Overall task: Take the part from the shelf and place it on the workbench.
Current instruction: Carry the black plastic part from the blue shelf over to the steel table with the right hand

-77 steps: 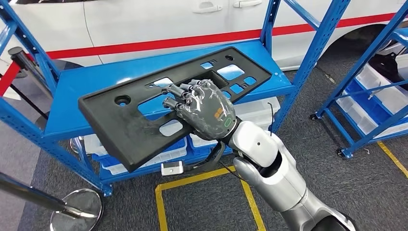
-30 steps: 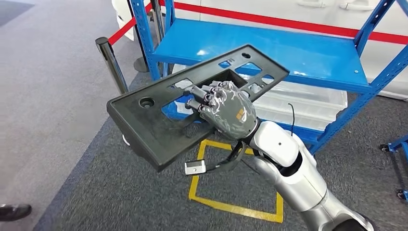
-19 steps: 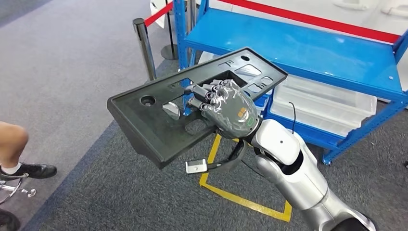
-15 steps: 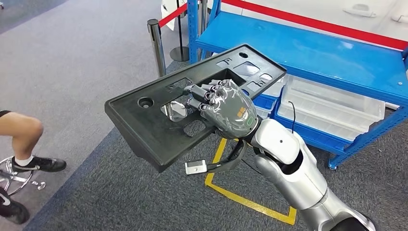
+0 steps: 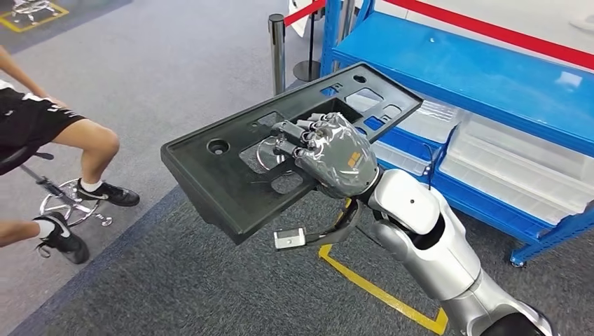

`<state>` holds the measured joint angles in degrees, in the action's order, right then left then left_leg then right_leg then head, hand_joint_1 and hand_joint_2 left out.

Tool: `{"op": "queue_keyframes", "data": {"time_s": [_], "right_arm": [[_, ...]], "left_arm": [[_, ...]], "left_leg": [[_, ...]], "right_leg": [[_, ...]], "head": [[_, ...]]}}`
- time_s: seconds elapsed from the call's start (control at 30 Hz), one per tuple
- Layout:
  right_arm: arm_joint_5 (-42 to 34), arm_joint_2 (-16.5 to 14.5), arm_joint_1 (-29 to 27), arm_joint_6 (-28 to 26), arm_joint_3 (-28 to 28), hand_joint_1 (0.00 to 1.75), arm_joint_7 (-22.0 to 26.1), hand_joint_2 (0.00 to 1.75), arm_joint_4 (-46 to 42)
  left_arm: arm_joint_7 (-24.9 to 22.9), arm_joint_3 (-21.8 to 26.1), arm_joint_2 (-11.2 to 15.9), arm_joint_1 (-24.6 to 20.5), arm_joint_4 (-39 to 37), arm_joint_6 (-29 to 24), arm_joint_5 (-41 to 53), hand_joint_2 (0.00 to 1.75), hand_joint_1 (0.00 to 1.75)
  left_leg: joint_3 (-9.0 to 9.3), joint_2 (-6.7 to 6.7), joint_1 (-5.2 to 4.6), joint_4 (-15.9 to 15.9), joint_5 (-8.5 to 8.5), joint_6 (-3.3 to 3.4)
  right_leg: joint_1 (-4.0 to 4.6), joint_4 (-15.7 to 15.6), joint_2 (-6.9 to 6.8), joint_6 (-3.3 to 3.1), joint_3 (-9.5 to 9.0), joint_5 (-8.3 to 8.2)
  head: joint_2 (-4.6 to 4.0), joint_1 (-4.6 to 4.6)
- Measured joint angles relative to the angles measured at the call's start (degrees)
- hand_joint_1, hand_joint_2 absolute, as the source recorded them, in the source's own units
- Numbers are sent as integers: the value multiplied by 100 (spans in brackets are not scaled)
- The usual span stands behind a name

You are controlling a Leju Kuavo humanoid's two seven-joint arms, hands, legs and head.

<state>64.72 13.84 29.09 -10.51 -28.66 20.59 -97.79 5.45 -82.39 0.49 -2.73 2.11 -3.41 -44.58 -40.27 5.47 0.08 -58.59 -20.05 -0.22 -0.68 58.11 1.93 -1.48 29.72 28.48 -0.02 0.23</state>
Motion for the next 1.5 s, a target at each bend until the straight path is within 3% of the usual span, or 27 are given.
{"op": "queue_keyframes", "data": {"time_s": [0.07,0.13,0.2,0.27,0.33,0.4,0.43,0.5,0.57,0.63,0.67,0.7,0.77,0.83,0.87,0.9,0.97,1.03,1.1,1.17,1.23,1.27,1.33,1.37,1.4,1.47,1.5], "right_arm": [[0,1,11,12,0,175,0,175,4],[-1,2,12,20,0,175,0,175,9],[-3,2,11,26,-1,175,1,175,13],[-9,2,15,30,0,175,1,175,13],[-16,6,25,31,1,175,-1,175,11],[-21,11,35,33,2,175,-2,175,13],[-22,14,38,35,3,175,-2,175,15],[-22,17,37,39,3,175,-3,175,25],[-23,38,32,42,3,175,-5,175,36],[-24,65,23,42,3,175,-8,175,48],[-24,74,18,42,3,175,-8,175,57],[-24,75,16,42,3,175,-9,175,66],[-24,76,18,42,3,175,-10,175,76],[-24,78,22,40,3,175,-10,175,79],[-25,81,23,39,3,175,-9,175,82],[-25,85,24,38,3,175,-9,175,87],[-26,92,33,38,3,175,-9,175,101],[-26,93,50,37,3,175,-10,175,107],[-26,97,57,36,3,175,-9,175,110],[-26,101,54,38,3,175,-9,175,119],[-30,101,52,39,3,175,-9,175,126],[-32,101,53,39,3,175,-9,175,127],[-33,102,55,39,3,175,-9,175,127],[-34,104,55,39,3,175,-8,175,128],[-34,105,54,39,3,175,-8,175,129],[-35,106,54,39,3,175,-7,175,131],[-35,108,56,39,3,175,-7,175,132]], "left_arm": [[28,-1,-1,4,1,7,-2,175,0],[40,-1,-1,-2,1,13,-4,175,0],[43,-1,-1,-10,1,13,-5,175,0],[43,-1,-1,-14,1,13,-5,175,0],[43,-1,6,-22,1,11,-7,175,0],[50,1,13,-26,1,5,-8,175,0],[54,1,14,-18,1,1,-10,175,0],[60,1,8,-4,1,-6,-19,175,0],[71,-1,2,-4,1,-9,-25,175,0],[92,-1,2,-8,1,-16,-26,175,0],[106,-1,1,-6,1,-20,-26,175,0],[124,-1,-2,-4,1,-22,-27,175,0],[186,0,-9,1,1,-17,-35,175,0],[277,1,-14,8,1,1,-46,175,0],[319,1,-13,15,1,11,-50,175,0],[346,1,-13,24,1,18,-50,175,0],[376,2,-13,51,1,27,-53,175,0],[392,2,-16,73,3,37,-57,175,0],[405,3,-20,70,5,43,-61,175,0],[419,3,-22,62,6,44,-64,175,0],[432,3,-22,65,7,45,-66,175,0],[435,3,-21,71,7,45,-68,175,0],[437,3,-6,81,7,45,-75,175,0],[438,3,2,82,7,44,-79,175,0],[440,4,11,82,7,44,-83,175,0],[443,4,17,85,7,44,-85,175,0],[443,4,14,88,7,44,-85,175,0]], "left_leg": [[-192,-337,19,-542,-552,-66],[-360,-489,65,-1298,-985,-138],[-281,-521,98,-1624,-909,-184],[227,-631,105,-1171,-673,-182],[884,-838,54,-337,-748,-119],[1124,-892,-27,106,-851,-20],[1094,-839,-44,155,-804,42],[1031,-744,-35,231,-661,149],[916,-658,-9,269,-500,239],[733,-542,-11,251,-363,270],[635,-472,-11,234,-298,263],[534,-400,-6,211,-238,249],[340,-252,17,145,-143,200],[179,-117,28,60,-70,132],[128,-58,26,20,-33,94],[93,4,26,4,11,55],[54,78,38,2,81,-17],[-55,-126,47,-187,-101,-66],[-297,-423,58,-827,-580,-102],[-512,-512,69,-1540,-913,-129],[-349,-528,62,-1561,-856,-106],[-85,-566,45,-1230,-734,-67],[486,-803,-33,-401,-614,62],[649,-909,-84,-131,-591,127],[710,-967,-128,4,-606,183],[710,-873,-147,97,-541,263],[736,-810,-129,176,-503,292]], "right_leg": [[2,-33,-172,-59,125,-140],[18,-15,-337,-65,284,-251],[25,23,-509,-47,460,-348],[34,73,-661,-18,622,-433],[43,109,-792,33,718,-510],[24,100,-924,100,736,-590],[9,84,-981,135,732,-634],[-27,144,-801,211,769,-531],[-46,586,-399,252,905,-34],[-45,1302,-214,256,1068,470],[-47,1549,-199,256,1082,544],[-51,1625,-194,256,1016,495],[-72,1190,-137,256,594,207],[-87,465,71,252,87,176],[-88,232,150,247,-50,237],[-71,127,182,232,-98,306],[-65,104,62,164,-71,269],[-63,93,-82,59,-30,190],[-33,90,-221,-3,43,122],[1,98,-375,-14,124,70],[32,103,-528,-12,181,38],[47,104,-600,-12,192,29],[67,99,-735,2,194,17],[65,93,-802,22,187,8],[60,83,-870,48,183,-2],[55,49,-966,112,163,-13],[48,61,-890,141,162,11]], "head": [[0,-4],[1,-7],[1,-7],[0,-8],[1,-7],[1,-4],[1,-2],[1,-3],[1,-3],[1,-2],[0,-2],[1,-2],[1,-2],[2,-4],[2,-3],[2,-3],[2,-2],[2,-17],[2,-32],[2,-32],[2,-33],[2,-33],[1,-31],[1,-32],[1,-31],[1,-31],[1,-27]]}}
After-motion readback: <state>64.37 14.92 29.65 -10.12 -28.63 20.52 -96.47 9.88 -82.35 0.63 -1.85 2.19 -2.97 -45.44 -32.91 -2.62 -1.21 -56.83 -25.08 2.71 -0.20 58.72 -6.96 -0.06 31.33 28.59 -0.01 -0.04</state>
